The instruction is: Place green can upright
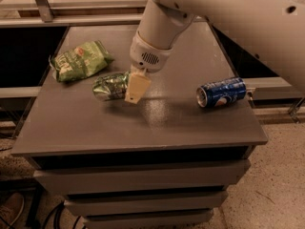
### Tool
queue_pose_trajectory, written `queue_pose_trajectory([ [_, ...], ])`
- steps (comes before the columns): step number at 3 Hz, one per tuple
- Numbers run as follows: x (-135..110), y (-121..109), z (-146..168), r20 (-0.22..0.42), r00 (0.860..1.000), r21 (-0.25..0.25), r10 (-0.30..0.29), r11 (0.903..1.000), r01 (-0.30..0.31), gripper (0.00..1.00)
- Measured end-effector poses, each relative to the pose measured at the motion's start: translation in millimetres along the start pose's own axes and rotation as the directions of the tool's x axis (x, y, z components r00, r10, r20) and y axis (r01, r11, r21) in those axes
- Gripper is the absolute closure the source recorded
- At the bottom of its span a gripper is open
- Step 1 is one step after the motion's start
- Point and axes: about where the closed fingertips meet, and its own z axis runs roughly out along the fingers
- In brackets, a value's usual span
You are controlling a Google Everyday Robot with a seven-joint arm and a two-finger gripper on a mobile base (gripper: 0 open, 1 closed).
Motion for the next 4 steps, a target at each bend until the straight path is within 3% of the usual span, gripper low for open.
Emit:
queue_pose_trajectory([
  [4,9,0,-14,-0.126,0.992,-0.046,-0.017,0.9989,0.012,1.00],
])
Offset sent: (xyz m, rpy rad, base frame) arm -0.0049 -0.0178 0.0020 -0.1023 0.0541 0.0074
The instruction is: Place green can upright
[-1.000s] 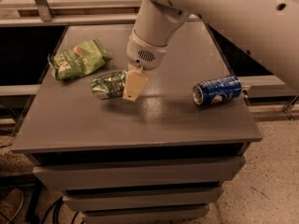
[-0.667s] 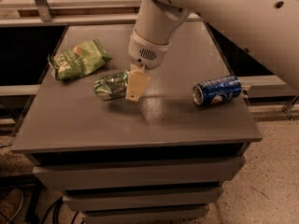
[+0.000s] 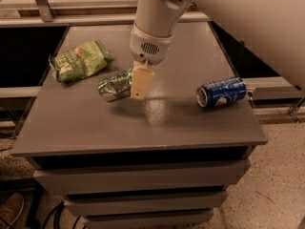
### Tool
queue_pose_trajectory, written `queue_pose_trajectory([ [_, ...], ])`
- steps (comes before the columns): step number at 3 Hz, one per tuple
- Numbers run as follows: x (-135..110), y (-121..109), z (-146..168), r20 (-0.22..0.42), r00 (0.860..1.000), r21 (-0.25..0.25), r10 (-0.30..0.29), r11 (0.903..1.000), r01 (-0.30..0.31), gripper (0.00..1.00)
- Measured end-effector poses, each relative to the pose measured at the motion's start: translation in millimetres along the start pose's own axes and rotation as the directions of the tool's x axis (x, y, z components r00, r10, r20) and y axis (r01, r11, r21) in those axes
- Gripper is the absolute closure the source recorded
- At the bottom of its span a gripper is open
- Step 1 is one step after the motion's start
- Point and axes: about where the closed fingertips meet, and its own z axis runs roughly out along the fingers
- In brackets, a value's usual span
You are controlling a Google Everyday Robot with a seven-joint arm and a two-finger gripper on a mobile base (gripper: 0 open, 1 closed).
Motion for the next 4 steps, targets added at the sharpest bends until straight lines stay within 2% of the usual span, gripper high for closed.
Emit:
queue_pose_trajectory([
  [2,-1.6,-2.9,-10.9,-0.043,0.999,0.003,-0.016,0.9999,0.017,1.00],
  [4,-6.1,3.5,-12.1,-0.091,0.995,-0.007,-0.040,0.9992,0.039,1.00],
])
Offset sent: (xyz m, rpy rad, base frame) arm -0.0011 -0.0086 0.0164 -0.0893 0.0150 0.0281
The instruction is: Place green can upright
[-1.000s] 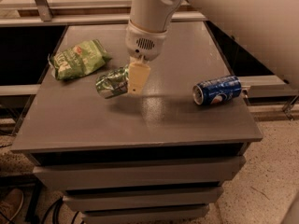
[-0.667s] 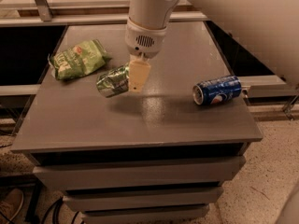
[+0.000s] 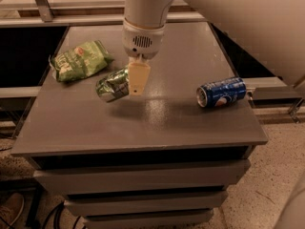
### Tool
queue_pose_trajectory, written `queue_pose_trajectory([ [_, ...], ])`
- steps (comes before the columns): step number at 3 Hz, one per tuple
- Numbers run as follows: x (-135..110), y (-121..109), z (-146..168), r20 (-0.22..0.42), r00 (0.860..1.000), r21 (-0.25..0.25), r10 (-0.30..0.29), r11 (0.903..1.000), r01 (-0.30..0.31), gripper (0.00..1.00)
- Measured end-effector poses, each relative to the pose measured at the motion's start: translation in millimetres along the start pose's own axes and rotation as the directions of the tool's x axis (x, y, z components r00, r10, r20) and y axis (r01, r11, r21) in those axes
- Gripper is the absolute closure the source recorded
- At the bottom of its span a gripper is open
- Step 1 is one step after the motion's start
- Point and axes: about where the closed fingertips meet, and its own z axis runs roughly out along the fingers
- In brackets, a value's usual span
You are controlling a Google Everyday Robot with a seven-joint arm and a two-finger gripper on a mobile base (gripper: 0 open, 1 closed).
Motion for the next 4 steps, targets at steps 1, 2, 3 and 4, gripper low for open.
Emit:
queue_pose_trajectory([
  [1,-1.7,2.6,-0.8,-0.024,1.000,-0.002,-0.008,1.0000,0.008,1.00],
  [2,-3.1,3.5,-1.8,-0.040,0.999,-0.001,-0.014,0.9999,0.014,1.00],
  [3,-0.9,2.7,-1.1,-0.058,0.998,-0.006,-0.015,0.9999,0.014,1.00],
  [4,-0.7,0.9,-0.5,-0.067,0.998,-0.014,-0.018,0.9998,0.017,1.00],
])
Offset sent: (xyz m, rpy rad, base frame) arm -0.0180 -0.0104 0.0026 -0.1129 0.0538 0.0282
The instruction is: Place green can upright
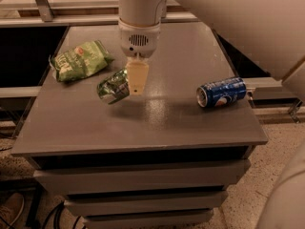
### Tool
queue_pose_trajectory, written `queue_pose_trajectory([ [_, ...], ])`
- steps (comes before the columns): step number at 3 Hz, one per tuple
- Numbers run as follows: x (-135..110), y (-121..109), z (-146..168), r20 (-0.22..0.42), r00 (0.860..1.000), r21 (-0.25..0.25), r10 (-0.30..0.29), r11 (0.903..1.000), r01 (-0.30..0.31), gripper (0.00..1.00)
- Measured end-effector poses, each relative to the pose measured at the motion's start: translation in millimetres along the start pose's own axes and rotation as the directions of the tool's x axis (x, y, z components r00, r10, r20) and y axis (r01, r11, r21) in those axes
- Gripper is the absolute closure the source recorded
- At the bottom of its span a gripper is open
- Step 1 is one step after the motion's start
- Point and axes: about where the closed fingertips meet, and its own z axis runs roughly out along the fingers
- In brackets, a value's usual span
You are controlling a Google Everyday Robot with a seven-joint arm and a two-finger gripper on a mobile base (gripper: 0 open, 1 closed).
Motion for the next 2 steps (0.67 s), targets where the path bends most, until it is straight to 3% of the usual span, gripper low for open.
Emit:
queue_pose_trajectory([
  [2,1.9,-1.0,0.5,-0.020,1.000,-0.013,0.002,0.9999,-0.003,1.00],
])
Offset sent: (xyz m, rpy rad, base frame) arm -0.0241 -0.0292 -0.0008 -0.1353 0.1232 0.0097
